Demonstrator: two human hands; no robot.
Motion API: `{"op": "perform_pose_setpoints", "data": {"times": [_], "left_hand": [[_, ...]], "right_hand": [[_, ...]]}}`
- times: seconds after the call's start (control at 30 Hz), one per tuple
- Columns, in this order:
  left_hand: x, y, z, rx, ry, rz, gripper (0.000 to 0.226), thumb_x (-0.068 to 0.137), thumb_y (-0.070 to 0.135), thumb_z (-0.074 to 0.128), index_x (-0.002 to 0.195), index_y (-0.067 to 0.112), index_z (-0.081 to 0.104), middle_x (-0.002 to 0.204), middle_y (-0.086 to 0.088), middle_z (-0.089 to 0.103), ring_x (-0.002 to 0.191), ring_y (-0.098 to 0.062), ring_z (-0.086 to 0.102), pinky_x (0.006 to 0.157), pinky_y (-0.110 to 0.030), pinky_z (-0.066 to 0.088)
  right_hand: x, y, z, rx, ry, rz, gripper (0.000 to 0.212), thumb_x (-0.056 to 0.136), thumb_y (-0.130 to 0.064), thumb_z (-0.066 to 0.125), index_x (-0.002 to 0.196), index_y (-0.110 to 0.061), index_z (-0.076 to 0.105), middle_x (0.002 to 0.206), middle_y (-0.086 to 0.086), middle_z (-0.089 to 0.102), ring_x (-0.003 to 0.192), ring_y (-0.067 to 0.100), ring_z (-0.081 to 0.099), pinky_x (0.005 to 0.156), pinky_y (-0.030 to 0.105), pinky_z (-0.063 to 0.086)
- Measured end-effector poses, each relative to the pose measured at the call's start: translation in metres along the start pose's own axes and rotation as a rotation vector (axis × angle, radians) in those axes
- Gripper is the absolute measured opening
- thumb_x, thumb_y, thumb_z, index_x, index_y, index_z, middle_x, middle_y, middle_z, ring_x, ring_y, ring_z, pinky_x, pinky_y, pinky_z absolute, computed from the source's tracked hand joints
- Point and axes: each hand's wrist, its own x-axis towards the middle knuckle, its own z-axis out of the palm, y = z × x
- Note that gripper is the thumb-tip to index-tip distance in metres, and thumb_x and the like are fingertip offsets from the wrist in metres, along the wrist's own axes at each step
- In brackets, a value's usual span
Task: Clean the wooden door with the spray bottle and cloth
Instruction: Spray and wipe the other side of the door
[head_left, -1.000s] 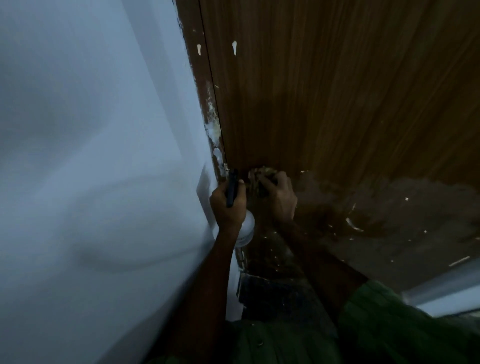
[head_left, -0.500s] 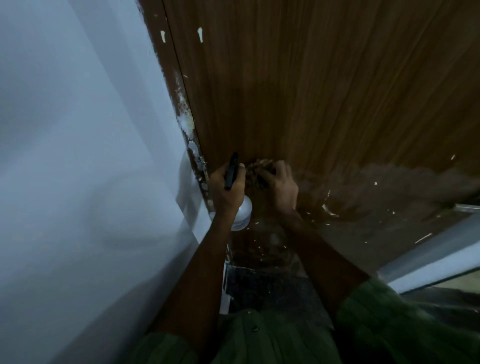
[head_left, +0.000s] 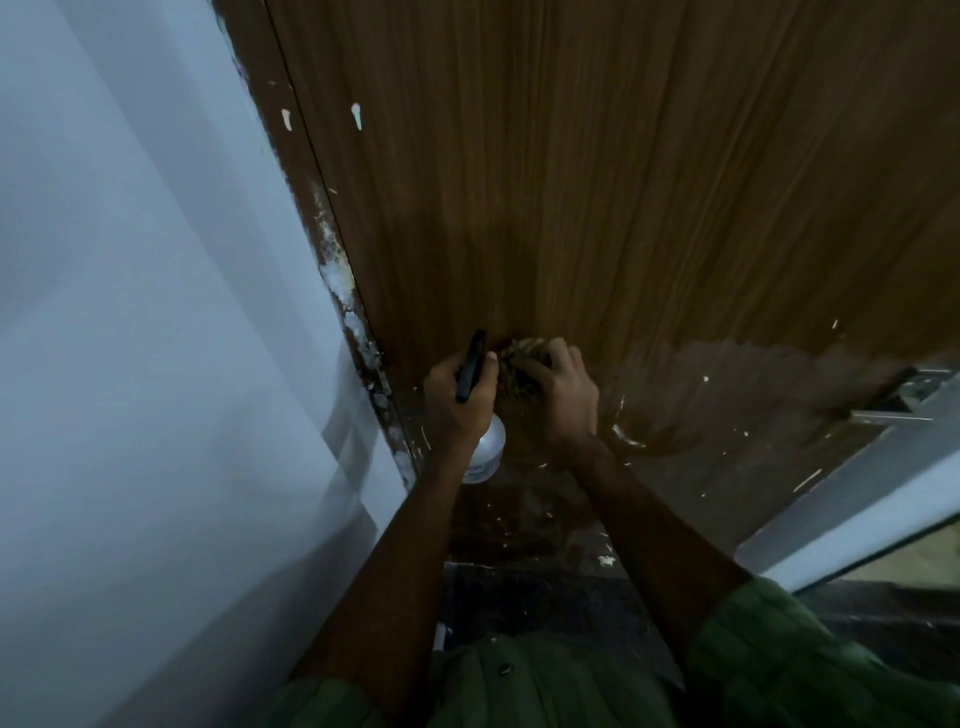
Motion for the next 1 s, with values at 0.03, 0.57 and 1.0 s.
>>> {"op": "perform_pose_setpoints", "data": {"times": [0.03,0.57,1.0], "left_hand": [[0.000,0.002,0.001,-0.008,-0.005,0.005,0.031,0.098,0.032,0.067,0.073,0.016,0.069,0.060,-0.008,0.065,0.052,-0.024,0.061,0.051,-0.046,0.052],[-0.002,-0.004,0.020,-0.014,-0.002,-0.066,0.026,0.094,0.041,0.067,0.078,0.021,0.071,0.061,0.005,0.067,0.055,-0.017,0.064,0.055,-0.034,0.053],[0.001,-0.009,0.033,-0.056,-0.078,-0.034,0.025,0.100,0.026,0.069,0.079,0.013,0.072,0.062,0.001,0.067,0.056,-0.020,0.065,0.056,-0.038,0.054]], "right_hand": [[0.007,-0.003,-0.007,0.017,0.103,0.008,0.049,0.083,-0.027,0.082,0.129,-0.025,0.066,0.129,0.004,0.050,0.111,0.022,0.049,0.072,0.032,0.055],[0.005,0.011,-0.032,0.080,0.074,-0.004,0.054,0.079,-0.038,0.079,0.128,-0.021,0.064,0.126,0.006,0.048,0.113,0.021,0.049,0.073,0.032,0.051],[-0.010,0.039,-0.039,0.012,0.235,0.071,0.043,0.092,-0.031,0.049,0.129,-0.019,0.068,0.129,0.012,0.054,0.114,0.030,0.054,0.069,0.032,0.049]]}}
